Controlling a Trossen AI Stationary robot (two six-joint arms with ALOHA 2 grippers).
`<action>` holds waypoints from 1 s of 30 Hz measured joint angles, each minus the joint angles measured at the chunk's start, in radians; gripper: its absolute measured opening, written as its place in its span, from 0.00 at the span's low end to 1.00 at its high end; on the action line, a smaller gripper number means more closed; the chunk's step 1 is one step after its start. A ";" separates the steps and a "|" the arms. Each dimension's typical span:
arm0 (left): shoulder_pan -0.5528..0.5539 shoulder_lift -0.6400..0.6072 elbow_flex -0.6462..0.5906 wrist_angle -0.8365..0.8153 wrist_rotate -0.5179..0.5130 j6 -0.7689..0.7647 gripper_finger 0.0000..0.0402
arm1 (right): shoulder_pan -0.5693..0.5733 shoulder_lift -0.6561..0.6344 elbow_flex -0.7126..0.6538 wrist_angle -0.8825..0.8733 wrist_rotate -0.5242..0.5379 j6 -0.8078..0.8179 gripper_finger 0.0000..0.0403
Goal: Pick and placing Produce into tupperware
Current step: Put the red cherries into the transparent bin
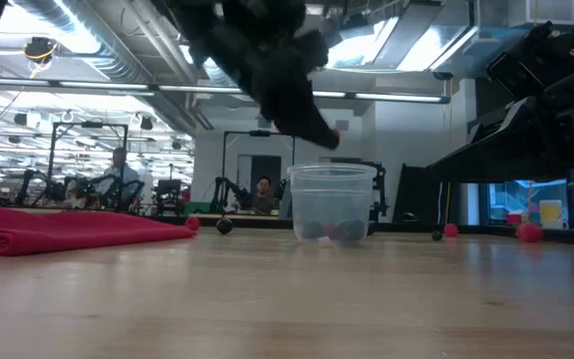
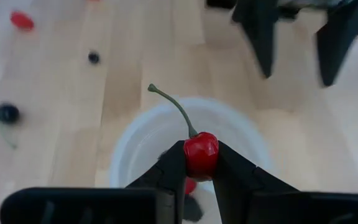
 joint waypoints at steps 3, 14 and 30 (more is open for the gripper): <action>0.011 0.031 0.005 -0.002 0.003 0.000 0.14 | 0.000 0.000 0.000 -0.003 0.000 0.000 0.66; 0.015 0.056 0.006 -0.013 0.006 -0.011 0.16 | 0.000 0.000 0.000 -0.023 0.000 0.001 0.66; 0.013 0.056 0.006 -0.015 -0.003 -0.011 0.17 | 0.000 0.000 0.000 -0.023 0.000 0.003 0.66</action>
